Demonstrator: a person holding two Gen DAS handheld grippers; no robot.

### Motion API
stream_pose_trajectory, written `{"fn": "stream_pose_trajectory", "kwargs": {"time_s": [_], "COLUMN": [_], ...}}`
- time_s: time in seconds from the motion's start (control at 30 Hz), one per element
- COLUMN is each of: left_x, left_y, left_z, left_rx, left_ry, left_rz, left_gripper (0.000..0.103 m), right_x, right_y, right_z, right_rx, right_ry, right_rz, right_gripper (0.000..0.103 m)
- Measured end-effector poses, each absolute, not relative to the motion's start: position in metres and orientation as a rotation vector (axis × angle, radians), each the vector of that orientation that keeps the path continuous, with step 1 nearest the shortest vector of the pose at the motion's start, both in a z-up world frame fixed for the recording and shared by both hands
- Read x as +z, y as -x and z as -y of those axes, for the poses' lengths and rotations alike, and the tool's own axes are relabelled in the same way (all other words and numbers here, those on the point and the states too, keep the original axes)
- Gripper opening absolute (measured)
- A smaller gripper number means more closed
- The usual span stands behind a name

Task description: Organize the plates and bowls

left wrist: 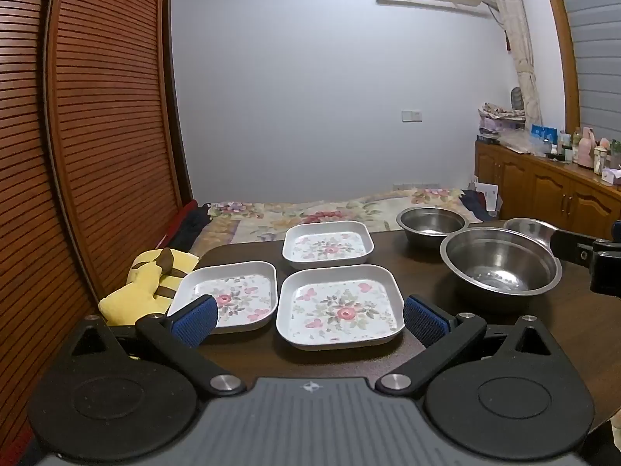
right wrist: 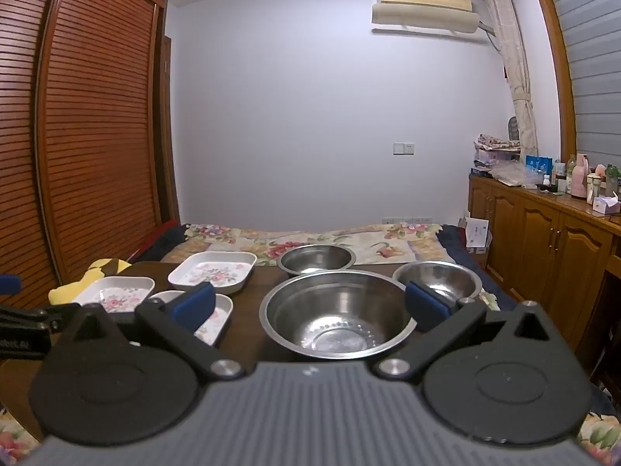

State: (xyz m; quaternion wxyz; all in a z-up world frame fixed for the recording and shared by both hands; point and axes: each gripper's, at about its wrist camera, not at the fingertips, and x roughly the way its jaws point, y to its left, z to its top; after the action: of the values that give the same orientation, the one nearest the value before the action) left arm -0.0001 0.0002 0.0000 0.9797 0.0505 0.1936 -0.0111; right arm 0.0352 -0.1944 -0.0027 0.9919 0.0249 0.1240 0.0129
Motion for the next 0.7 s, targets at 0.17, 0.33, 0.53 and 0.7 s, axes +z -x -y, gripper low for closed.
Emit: {"fn": "stream_pose_trajectory", "kwargs": {"time_s": [0.17,0.33,0.53,0.7], "left_x": [-0.0002,-0.0002,-0.0001,-0.0001], "left_y": [-0.0007,0.0002,0.0004,0.0003], "left_z": [-0.0020,-0.0001,0.0001,0.0002], "left_rx": [-0.023,-0.022,-0.021,-0.020], "left_ry": [-0.100,-0.107,-0.109,-0.110], "left_rz": [-0.392,-0.387,-0.386,-0.385], "left_gripper": [0.103,0.103,0.103,0.103], "right_x": [-0.0028,-0.0029,-0.0034,-0.0030], "right_y": [-0.0353,-0.0354,-0.0346,-0.0358], "right_z": [0.1950,0.1950,0.1946,0.1969], "right_rx": [0.025,0.024,0.025,0.025], "right_ry": [-0.050,-0.051,-0.054,-0.054], "right_rz": [-0.241,-0.239,-0.238,-0.237], "right_gripper": [0.103,0.103,0.103,0.103]}}
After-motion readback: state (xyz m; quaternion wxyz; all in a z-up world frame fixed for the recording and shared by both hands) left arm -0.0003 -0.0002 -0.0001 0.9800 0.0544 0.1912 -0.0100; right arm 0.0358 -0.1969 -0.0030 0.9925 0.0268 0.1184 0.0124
